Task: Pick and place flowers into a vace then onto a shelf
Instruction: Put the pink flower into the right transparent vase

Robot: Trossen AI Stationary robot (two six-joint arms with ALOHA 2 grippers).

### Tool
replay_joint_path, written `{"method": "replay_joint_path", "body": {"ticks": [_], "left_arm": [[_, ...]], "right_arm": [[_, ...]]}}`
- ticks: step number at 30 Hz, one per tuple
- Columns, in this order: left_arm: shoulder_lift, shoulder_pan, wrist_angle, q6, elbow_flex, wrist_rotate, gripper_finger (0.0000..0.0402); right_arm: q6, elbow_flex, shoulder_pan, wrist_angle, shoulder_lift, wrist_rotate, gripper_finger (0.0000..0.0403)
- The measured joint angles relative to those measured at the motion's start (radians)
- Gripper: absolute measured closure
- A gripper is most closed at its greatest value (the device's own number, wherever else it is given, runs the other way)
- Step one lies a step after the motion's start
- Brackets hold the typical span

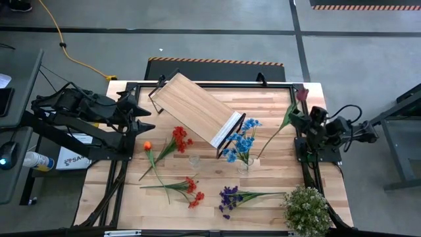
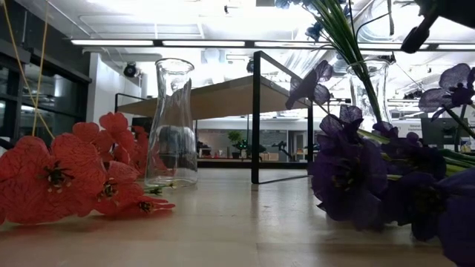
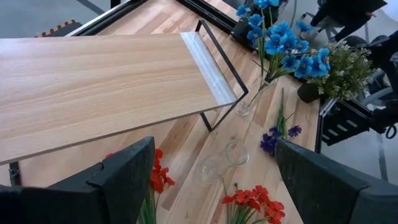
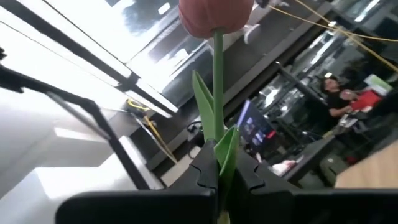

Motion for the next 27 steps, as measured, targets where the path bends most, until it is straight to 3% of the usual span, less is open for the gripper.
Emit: {"method": "replay_joint_path", "body": {"ticks": [10,27], "left_arm": [[0.000,0.000,0.000,0.000,0.000,-0.001,0.0034],[0.000,0.000,0.000,-0.004,0.000,-0.035,0.0034]], "right_arm": [[-0.076,-0.023,0.000,0.033,0.000,-0.090,0.0403],[-0.076,-0.022,0.000,0.046,0.065,-0.056,0.0403]]}}
